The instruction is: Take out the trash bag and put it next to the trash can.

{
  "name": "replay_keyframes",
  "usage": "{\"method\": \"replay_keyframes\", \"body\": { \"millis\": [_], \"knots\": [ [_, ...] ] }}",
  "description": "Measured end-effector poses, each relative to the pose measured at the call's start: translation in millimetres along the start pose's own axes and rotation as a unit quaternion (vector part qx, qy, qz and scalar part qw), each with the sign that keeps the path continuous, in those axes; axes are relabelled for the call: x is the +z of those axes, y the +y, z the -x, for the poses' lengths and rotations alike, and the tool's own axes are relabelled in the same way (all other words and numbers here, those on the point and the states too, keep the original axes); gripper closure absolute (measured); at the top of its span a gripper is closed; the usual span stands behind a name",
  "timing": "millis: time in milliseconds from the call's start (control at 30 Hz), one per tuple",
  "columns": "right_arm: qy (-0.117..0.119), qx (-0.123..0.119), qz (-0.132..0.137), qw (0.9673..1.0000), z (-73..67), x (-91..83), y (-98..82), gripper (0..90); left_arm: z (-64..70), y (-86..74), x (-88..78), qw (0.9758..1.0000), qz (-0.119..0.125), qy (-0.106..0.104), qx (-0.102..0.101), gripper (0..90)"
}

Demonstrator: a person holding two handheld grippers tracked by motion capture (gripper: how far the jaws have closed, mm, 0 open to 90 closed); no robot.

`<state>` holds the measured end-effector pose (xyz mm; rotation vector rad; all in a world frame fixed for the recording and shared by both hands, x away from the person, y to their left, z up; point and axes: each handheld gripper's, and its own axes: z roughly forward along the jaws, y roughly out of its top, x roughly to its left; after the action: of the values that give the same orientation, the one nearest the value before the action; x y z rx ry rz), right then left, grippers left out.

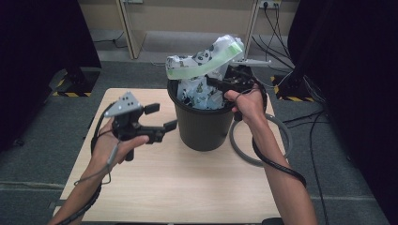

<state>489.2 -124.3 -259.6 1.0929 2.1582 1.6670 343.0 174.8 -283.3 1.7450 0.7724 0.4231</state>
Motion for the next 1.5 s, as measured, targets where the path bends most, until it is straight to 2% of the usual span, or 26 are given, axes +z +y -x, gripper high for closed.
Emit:
{"method": "replay_keyframes", "body": {
  "millis": [100, 200, 333, 400, 433, 500, 533, 567, 767, 867, 967, 1233, 1400, 1500],
  "knots": [
    [0.002, -0.002, 0.008, 1.0000, -3.0, -0.9, 3.4, 90.0, -2.5, -37.5, 6.1, 0.9994, -0.033, 0.008, -0.007, 19.1],
    [0.005, -0.002, 0.018, 0.9998, -6.4, -1.3, 7.9, 90.0, -7.8, -79.6, 16.5, 0.9968, -0.074, 0.027, -0.018, 19.4],
    [0.004, -0.010, 0.027, 0.9996, -11.1, -2.2, 16.1, 90.0, -12.0, -140.7, 33.7, 0.9897, -0.131, 0.038, -0.042, 20.2],
    [0.003, -0.013, 0.033, 0.9994, -13.8, -3.4, 21.5, 90.0, -12.2, -166.1, 40.4, 0.9857, -0.159, 0.041, -0.040, 20.7],
    [0.002, -0.015, 0.036, 0.9993, -15.2, -4.2, 24.3, 90.0, -12.4, -176.9, 42.8, 0.9847, -0.163, 0.045, -0.041, 20.9],
    [0.000, -0.019, 0.043, 0.9989, -17.7, -5.4, 29.8, 90.0, -13.0, -193.5, 47.6, 0.9808, -0.186, 0.046, -0.034, 21.1],
    [0.001, -0.019, 0.046, 0.9988, -18.8, -5.9, 32.3, 90.0, -14.1, -199.4, 48.7, 0.9808, -0.186, 0.050, -0.031, 21.1],
    [0.001, -0.018, 0.050, 0.9986, -19.8, -6.2, 34.5, 90.0, -15.4, -204.5, 49.8, 0.9810, -0.185, 0.053, -0.028, 21.1],
    [0.002, -0.017, 0.064, 0.9978, -23.4, -5.3, 45.7, 90.0, -21.7, -222.6, 49.8, 0.9774, -0.199, 0.071, -0.015, 20.6],
    [0.002, -0.018, 0.070, 0.9974, -26.2, -5.7, 52.3, 90.0, -24.2, -228.7, 48.5, 0.9752, -0.208, 0.073, -0.017, 20.5],
    [0.005, -0.019, 0.078, 0.9968, -29.9, -6.5, 58.8, 90.0, -26.3, -230.3, 47.4, 0.9741, -0.211, 0.080, -0.008, 20.1],
    [0.009, -0.034, 0.088, 0.9955, -45.3, -5.5, 76.2, 90.0, -30.9, -235.4, 37.4, 0.9752, -0.205, 0.084, -0.002, 18.6],
    [0.013, -0.036, 0.095, 0.9947, -53.9, -3.2, 86.7, 90.0, -31.5, -239.6, 31.2, 0.9772, -0.196, 0.082, 0.001, 17.6],
    [0.016, -0.040, 0.098, 0.9943, -59.5, -0.8, 92.3, 90.0, -32.1, -240.0, 29.9, 0.9769, -0.197, 0.083, 0.001, 17.2]
  ]
}}
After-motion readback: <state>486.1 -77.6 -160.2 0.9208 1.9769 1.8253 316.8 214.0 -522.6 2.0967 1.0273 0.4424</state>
